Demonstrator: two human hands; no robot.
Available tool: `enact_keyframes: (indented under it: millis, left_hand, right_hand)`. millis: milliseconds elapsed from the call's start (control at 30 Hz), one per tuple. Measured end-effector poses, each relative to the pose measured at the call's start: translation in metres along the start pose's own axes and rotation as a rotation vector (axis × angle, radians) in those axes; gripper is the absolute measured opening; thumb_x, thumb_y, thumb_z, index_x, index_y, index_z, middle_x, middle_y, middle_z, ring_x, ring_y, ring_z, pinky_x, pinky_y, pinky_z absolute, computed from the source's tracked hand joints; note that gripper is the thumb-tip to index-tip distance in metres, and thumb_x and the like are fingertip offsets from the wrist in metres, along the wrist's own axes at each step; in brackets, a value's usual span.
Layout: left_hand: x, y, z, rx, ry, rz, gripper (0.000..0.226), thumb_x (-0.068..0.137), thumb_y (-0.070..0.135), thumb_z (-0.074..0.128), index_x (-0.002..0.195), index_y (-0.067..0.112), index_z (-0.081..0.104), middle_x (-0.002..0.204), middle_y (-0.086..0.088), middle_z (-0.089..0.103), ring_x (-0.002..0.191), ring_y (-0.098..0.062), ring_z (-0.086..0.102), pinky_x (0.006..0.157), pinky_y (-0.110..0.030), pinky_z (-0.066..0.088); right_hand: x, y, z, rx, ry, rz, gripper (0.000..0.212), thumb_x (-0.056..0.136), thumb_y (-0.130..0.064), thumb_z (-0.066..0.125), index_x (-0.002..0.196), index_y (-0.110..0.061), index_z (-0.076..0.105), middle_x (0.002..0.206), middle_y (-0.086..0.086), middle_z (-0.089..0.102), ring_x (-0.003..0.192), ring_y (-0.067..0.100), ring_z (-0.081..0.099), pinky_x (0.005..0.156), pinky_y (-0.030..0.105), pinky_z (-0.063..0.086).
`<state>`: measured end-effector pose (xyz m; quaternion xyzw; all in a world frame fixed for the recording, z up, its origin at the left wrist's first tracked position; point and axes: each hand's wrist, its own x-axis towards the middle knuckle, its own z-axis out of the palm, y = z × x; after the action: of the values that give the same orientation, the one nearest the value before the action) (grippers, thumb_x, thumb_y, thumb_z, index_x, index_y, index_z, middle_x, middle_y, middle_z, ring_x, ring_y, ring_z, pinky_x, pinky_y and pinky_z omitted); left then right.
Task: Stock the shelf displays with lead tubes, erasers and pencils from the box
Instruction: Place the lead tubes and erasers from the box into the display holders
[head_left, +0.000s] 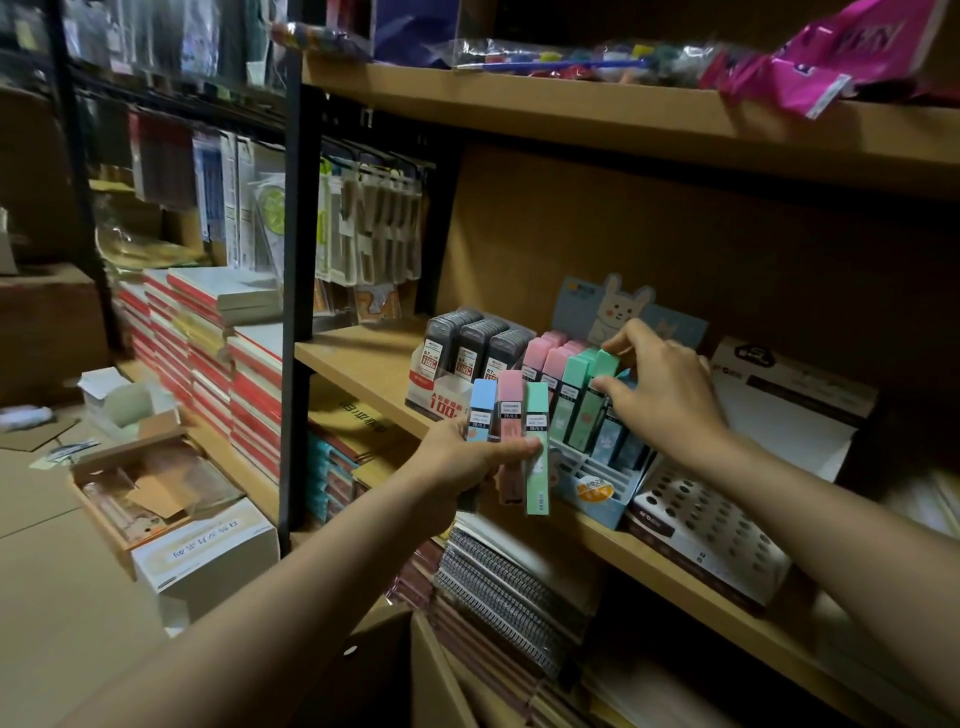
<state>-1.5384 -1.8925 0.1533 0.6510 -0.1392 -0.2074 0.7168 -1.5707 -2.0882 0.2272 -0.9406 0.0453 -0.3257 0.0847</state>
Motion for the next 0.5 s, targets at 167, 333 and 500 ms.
enact_keyframes:
  millis: [167,333,500]
  left_hand:
    - [-0.0002,-0.0005,0.0007,-0.011,0.008,0.011,0.016,0.079,0.022,0.077,0.081,0.016,0.063,0.052,0.011,0.064,0.041,0.000,0.056,0.038,-0.015,0.040]
    - [0.0019,-0.0018,0.0029,-0.019,0.007,0.013,0.015,0.079,0.021,0.078,0.080,0.016,0.064,0.053,0.010,0.064,0.041,0.000,0.056,0.038,-0.014,0.039]
    - [0.0024,-0.0020,0.0052,-0.003,0.023,0.009,0.020,0.076,0.025,0.081,0.082,0.014,0.065,0.058,0.006,0.064,0.043,-0.004,0.054,0.041,-0.018,0.039]
  right_hand:
    - [-0.0022,0.0024,0.0036,-0.109,-0.002,-0.026,0.030,0.082,-0.030,0.076,0.105,-0.023,0.058,0.105,-0.001,0.063,0.107,0.023,0.054,0.094,0.042,0.034]
    - [-0.0024,0.0044,0.0075,-0.143,0.013,0.022,0.026,0.080,-0.031,0.076,0.101,-0.023,0.065,0.114,0.000,0.055,0.115,0.023,0.046,0.094,0.040,0.032]
    - [0.0001,-0.0004,0.0024,-0.175,-0.045,0.047,0.034,0.079,-0.043,0.075,0.106,-0.024,0.067,0.118,0.001,0.053,0.119,0.024,0.043,0.098,0.041,0.031]
